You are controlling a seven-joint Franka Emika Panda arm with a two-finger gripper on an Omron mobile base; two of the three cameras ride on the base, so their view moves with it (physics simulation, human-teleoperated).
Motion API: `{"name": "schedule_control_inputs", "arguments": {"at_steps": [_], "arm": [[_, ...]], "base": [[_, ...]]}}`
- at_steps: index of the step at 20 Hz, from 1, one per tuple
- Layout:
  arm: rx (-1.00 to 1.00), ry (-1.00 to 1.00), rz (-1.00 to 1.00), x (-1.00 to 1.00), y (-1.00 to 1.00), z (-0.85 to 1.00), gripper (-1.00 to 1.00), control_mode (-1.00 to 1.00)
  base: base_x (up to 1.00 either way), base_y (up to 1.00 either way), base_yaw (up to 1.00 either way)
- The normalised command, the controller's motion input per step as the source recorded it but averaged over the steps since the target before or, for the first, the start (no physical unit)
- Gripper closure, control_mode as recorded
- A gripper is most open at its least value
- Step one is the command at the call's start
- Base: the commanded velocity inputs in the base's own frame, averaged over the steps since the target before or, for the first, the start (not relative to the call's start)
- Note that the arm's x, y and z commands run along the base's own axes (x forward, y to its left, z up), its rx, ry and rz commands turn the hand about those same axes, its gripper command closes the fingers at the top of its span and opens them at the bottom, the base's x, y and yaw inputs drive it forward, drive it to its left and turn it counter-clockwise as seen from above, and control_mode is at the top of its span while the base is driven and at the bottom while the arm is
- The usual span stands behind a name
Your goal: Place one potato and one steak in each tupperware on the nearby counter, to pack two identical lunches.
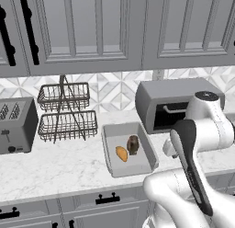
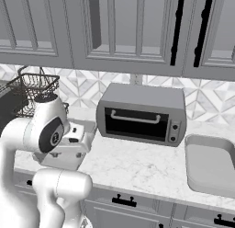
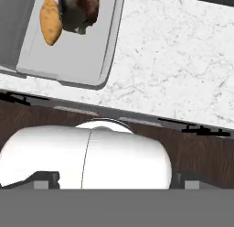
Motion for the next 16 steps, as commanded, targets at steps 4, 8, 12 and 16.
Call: {"name": "schedule_control_inputs", "arguments": {"at_steps": [4, 8, 12, 16], "arm": [[0.01, -0.2, 0.06, -0.94, 0.0, 0.64, -1.0, -1.0], [0.0, -0.12, 0.01, -0.26, 0.0, 0.07, -1.0, -1.0], [0.0, 0.0, 0.0, 0.0, 0.0, 0.0, -1.0, -1.0], [0.0, 0.0, 0.0, -0.07, 0.0, -0.01, -1.0, 1.0]], "base": [[0.0, 0.0, 0.0], [0.0, 0.0, 0.0], [0.0, 0.0, 0.0], [-0.64, -0.03, -0.01]]}}
